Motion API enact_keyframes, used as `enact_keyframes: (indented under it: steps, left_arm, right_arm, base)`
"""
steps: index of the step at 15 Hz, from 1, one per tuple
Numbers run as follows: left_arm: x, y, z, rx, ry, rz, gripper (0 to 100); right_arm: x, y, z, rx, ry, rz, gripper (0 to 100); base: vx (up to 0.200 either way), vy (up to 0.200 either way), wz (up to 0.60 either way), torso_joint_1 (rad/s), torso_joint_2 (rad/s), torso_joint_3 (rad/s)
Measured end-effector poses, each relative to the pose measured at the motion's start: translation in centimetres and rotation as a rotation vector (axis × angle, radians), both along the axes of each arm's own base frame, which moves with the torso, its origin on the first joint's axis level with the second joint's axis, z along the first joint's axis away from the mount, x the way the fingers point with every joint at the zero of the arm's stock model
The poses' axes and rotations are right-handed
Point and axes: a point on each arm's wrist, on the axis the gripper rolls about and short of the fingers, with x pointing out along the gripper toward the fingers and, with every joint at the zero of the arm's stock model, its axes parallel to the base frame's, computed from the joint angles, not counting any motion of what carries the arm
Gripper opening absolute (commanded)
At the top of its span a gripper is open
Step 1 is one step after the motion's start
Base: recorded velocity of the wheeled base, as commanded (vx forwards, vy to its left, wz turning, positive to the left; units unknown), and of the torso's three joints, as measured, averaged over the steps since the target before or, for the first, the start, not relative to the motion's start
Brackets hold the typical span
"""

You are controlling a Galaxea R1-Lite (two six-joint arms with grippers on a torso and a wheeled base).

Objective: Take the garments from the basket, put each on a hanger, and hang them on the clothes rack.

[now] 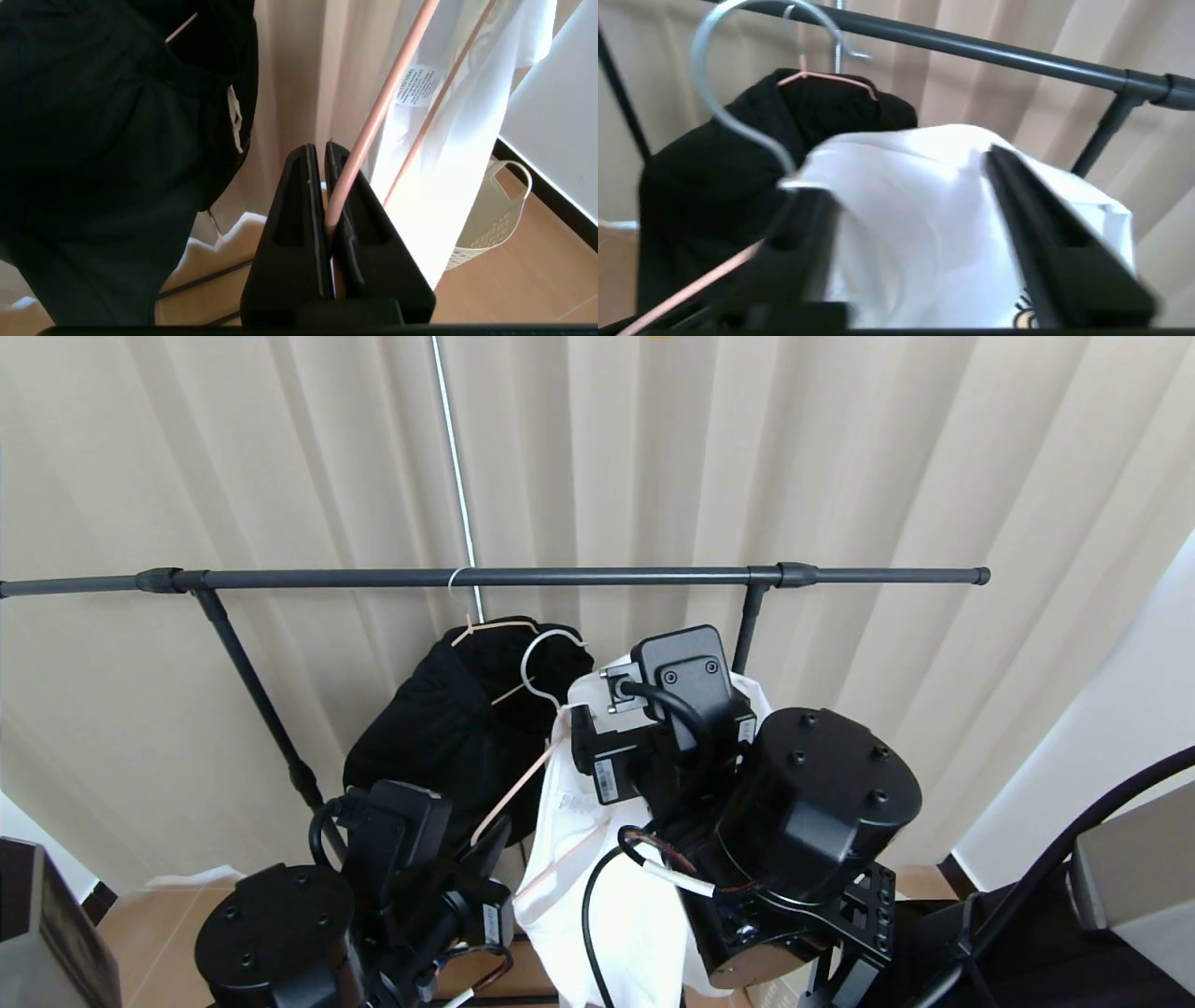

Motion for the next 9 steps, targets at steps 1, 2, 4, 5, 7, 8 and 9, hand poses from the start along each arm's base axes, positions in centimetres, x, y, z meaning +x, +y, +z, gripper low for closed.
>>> enact_keyframes:
  steps: [1, 2, 4, 5, 7, 8, 9]
  left_arm:
    - [0.0, 0.03, 0.06, -0.002, -0.002, 0.001, 0]
    - [-0.01, 0.04, 0.11, -0.004, -0.004, 0.001, 0]
    - [-0.03, 0.06, 0.19, -0.006, -0.006, 0.001, 0]
    - [-0.03, 0.06, 0.2, -0.007, -0.006, 0.001, 0]
    - [-0.04, 0.06, 0.21, -0.007, -0.007, 0.0, 0]
    - [-0.05, 0.04, 0.21, -0.006, -0.007, 0.0, 0]
    - [-0.04, 0.04, 0.21, -0.006, -0.007, 0.0, 0]
  right_arm:
    - [0.3, -0.22, 0.13, 0.004, -0.002, -0.011, 100]
    - [0.52, -0.42, 0.26, 0.006, -0.005, -0.02, 100]
    - [0.98, -0.82, 0.6, 0.014, -0.011, -0.037, 100]
    - [1.12, -0.91, 0.73, 0.018, -0.014, -0.042, 100]
    - [1.23, -0.93, 0.8, 0.022, -0.015, -0.044, 100]
    - [1.21, -0.88, 0.73, 0.02, -0.014, -0.043, 100]
    - [1.1, -0.76, 0.67, 0.019, -0.013, -0.039, 100]
  base:
    - [0.0, 0.0, 0.0, 0.0, 0.0, 0.0]
    - [0.0, 0.0, 0.0, 0.0, 0.0, 0.0]
    - [0.0, 0.0, 0.0, 0.0, 0.0, 0.0]
    - [0.0, 0.0, 0.0, 0.0, 0.0, 0.0]
    - [0.0, 0.0, 0.0, 0.0, 0.0, 0.0]
    - [0.0, 0.0, 0.0, 0.0, 0.0, 0.0]
    - [0.0, 0.0, 0.0, 0.0, 0.0, 0.0]
